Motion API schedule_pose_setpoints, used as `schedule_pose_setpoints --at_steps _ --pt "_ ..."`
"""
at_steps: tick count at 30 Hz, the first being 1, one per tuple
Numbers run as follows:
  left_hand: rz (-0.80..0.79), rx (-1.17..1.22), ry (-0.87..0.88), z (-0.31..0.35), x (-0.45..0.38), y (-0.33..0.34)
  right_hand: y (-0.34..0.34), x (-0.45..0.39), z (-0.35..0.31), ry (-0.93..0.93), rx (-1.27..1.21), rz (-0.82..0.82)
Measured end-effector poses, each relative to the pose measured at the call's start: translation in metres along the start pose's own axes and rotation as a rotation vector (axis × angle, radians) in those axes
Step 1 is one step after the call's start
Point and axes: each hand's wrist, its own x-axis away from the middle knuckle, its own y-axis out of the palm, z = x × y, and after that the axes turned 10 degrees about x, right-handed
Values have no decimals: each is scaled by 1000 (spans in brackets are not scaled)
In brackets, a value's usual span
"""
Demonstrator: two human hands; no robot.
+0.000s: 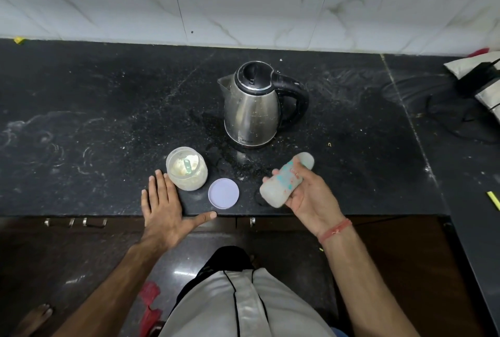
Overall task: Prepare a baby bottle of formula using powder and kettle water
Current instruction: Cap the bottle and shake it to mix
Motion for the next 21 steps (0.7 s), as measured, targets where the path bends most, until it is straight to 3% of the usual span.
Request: schedule_pose_setpoints --at_steps 4,8,11,15,18,21 --pt "-5 -5 -1 0 -1 -1 1 3 -6 94 174 -128" --pt "-4 0 -3 1 -1 -1 -2 -1 -5 49 47 -7" --pt "2 -7 -2 0 -2 -1 2 2 -3 88 177 -39" --pt "3 4 -2 0 -2 1 -4 -2 -2 25 -41 28" --pt "9 5 4 -1 -2 1 0 4 0 83 174 -47" --pt "15 1 0 -1 -2 1 -5 2 5 15 46 27"
